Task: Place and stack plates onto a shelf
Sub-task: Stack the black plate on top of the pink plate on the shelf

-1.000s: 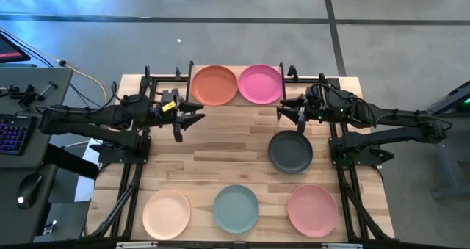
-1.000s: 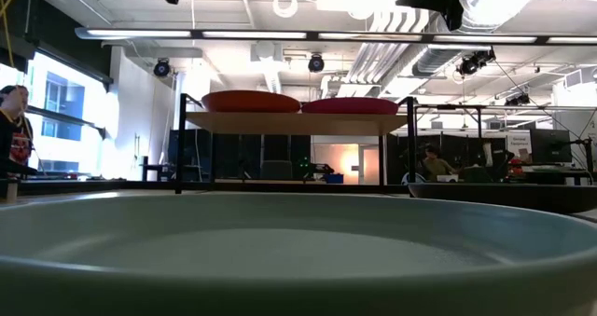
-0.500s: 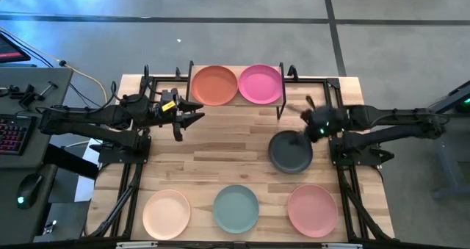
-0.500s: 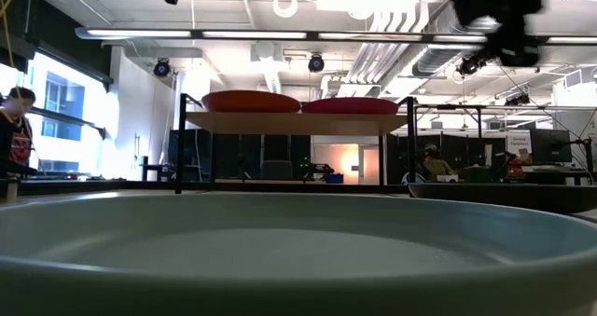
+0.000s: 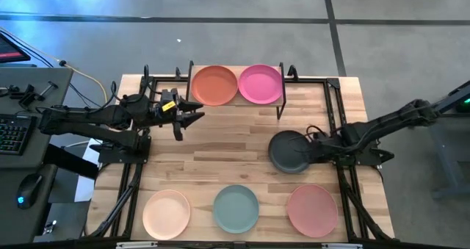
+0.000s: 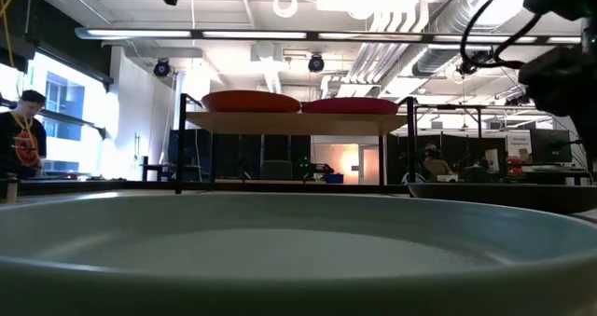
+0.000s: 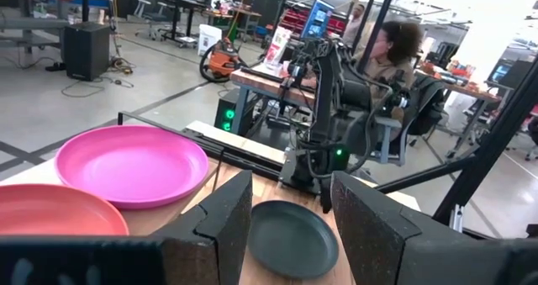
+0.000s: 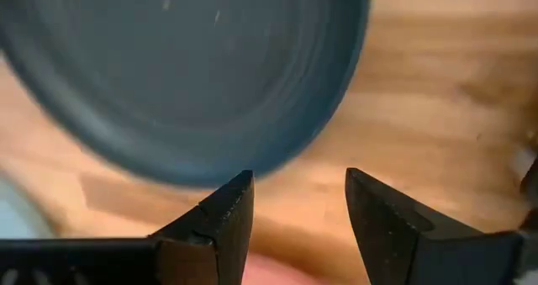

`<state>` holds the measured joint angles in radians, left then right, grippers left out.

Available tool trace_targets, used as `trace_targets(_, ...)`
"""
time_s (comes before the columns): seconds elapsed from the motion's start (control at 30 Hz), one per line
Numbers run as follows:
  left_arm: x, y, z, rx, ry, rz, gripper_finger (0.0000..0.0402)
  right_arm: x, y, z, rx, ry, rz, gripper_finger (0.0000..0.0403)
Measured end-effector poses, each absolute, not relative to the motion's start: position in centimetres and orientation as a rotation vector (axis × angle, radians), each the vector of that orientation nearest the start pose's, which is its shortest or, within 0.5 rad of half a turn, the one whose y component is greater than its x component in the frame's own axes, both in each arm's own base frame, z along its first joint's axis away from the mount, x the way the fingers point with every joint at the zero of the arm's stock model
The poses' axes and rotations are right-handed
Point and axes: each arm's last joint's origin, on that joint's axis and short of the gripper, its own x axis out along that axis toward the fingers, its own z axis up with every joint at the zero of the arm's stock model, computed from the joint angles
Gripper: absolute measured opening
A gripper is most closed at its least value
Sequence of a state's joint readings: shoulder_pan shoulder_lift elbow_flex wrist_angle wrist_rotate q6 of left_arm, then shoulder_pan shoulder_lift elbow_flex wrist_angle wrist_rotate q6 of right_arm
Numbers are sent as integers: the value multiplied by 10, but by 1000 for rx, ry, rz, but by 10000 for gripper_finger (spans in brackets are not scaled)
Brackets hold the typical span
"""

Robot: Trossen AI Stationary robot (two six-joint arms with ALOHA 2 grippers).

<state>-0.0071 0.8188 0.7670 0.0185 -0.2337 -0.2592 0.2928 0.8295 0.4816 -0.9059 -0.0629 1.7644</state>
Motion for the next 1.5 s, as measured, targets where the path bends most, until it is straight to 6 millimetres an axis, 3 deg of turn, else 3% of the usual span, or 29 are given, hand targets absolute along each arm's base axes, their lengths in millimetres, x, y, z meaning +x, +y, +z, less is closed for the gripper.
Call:
trace_targets(0.17,183,6,340,-254,2,241,154,117,35,172,1357,1029,-928,169)
trace_targets(0.77,183,6,340,-254,1,246,154,110,32,150,1371,981,-1019,167)
trace_targets(0.9,183,6,340,-253,-1,263,154,111,31,150,1361,955,-1023,137)
trace_targets(1.23,183,7,340,-252,-2,274,154,110,31,150,1338,960,-1017,9)
trace_targets(1.5,183,7,340,-253,-2,274,154,112,31,151,1319,951,-994,1)
